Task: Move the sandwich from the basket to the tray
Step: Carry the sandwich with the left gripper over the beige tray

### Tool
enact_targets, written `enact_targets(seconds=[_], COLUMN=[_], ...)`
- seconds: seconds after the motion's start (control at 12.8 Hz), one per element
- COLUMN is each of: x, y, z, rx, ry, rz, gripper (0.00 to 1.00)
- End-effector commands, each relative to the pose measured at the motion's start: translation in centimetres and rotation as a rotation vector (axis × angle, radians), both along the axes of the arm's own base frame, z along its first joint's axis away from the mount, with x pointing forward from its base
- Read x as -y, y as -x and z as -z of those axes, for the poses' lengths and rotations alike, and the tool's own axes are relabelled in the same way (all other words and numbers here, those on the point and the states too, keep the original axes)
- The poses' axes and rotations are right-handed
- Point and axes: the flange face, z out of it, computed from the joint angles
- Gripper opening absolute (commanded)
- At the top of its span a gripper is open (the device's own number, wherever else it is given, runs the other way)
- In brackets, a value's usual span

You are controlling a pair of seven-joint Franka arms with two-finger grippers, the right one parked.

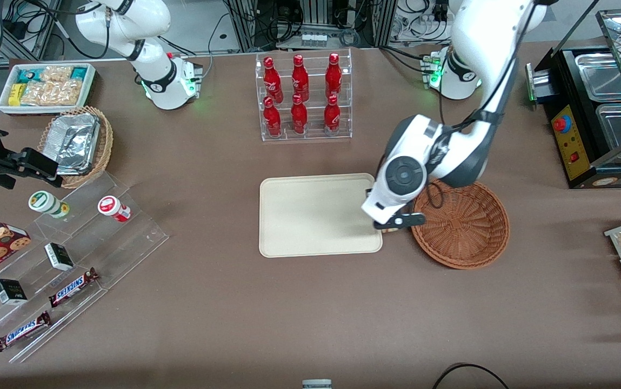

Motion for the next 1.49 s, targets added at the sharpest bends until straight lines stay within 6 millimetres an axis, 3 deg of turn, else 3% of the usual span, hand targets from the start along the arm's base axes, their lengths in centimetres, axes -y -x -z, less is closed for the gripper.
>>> enact_targets(seconds=[0.0,0.16,0.39,0.63,1.02,1.1,1.18,1.25,1.41], x=[6.1,9.0,13.2,14.9,15.9,15.8,15.7,15.9,15.9], y=[1.3,2.4,2.8,3.7,4.7,4.5,3.8,3.5,3.1], z=[2.1,4.1,4.9,4.4,6.8,6.7,5.9,4.8,1.6], rx=[0.061,0.102,0.152,0.164,0.154,0.155,0.163,0.166,0.149], ry=[0.021,0.031,0.059,0.067,0.051,0.054,0.067,0.078,0.073], rz=[-0.036,-0.083,-0.141,-0.146,-0.130,-0.124,-0.130,-0.137,-0.143], gripper=[0.01,0.00,0.00,0.00,0.06,0.32,0.89,1.00,1.00])
